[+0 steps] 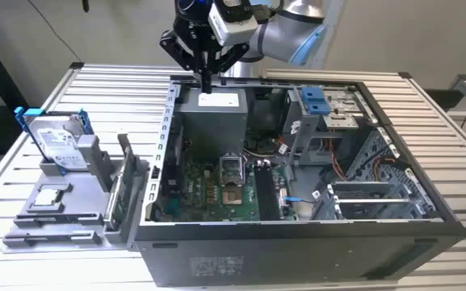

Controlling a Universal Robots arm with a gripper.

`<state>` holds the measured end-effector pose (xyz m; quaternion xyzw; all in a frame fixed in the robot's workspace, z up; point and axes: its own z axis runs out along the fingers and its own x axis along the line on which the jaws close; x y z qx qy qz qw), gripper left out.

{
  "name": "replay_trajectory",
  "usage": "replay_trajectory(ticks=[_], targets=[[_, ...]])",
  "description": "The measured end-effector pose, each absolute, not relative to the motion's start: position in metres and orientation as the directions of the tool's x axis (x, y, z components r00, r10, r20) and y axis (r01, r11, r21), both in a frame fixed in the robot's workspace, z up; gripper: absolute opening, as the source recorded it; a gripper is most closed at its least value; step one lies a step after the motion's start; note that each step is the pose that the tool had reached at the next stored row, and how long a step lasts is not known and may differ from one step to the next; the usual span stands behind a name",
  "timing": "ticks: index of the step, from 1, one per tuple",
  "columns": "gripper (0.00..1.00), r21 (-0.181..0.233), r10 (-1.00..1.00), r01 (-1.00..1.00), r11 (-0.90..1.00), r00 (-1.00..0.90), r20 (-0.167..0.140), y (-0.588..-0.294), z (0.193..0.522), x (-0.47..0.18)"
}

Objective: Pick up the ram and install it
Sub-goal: 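Reach for the ram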

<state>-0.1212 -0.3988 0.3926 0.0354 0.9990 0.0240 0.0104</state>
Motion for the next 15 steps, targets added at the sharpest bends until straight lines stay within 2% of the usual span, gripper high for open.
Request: replay_trajectory(ticks=[15], targets=[[0.11, 0.049, 0.071, 0.070, 0.996, -0.997, -0.019, -0.3988, 0.3926, -0.1256]])
